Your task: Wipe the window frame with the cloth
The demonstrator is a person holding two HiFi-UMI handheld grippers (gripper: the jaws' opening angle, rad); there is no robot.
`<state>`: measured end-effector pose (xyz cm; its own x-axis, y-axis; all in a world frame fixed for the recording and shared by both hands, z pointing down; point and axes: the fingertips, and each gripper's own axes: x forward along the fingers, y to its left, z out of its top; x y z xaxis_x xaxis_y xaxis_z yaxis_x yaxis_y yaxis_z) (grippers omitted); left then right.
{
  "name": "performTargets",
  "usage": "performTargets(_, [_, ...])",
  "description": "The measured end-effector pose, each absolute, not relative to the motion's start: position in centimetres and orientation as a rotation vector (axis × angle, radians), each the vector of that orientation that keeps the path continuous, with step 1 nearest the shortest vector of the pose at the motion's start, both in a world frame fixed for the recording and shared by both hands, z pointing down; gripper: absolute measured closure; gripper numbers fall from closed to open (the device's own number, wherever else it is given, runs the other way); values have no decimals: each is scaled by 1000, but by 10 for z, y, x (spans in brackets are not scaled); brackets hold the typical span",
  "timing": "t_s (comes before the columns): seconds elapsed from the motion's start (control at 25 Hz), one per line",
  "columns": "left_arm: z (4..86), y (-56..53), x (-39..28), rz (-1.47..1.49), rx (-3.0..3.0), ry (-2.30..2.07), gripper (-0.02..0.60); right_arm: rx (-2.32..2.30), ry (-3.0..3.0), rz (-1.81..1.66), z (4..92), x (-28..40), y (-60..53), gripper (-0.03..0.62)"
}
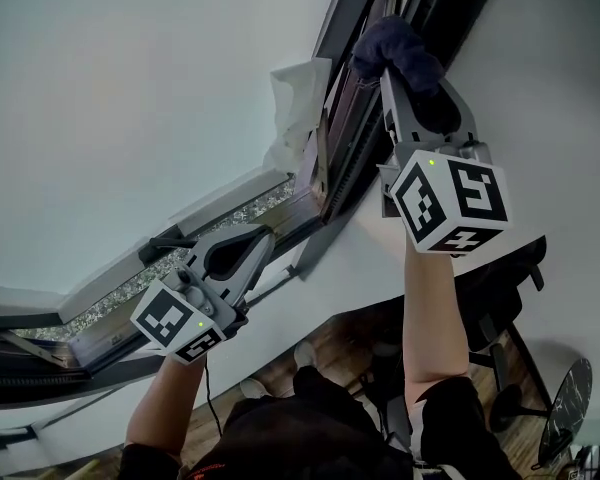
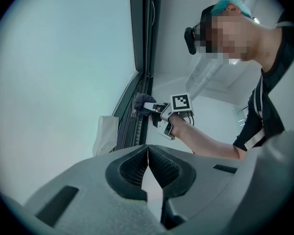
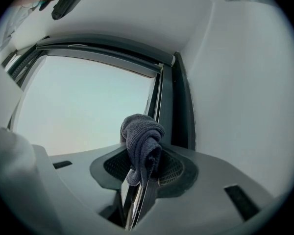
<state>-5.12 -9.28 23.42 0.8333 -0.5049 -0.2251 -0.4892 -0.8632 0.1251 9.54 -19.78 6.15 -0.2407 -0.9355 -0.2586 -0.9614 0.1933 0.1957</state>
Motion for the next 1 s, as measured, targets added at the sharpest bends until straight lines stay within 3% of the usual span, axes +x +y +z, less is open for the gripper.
performTargets(1.0, [304,-94,-35,-266,2831,-796,560,-1884,2466,303,183,97,-206,465])
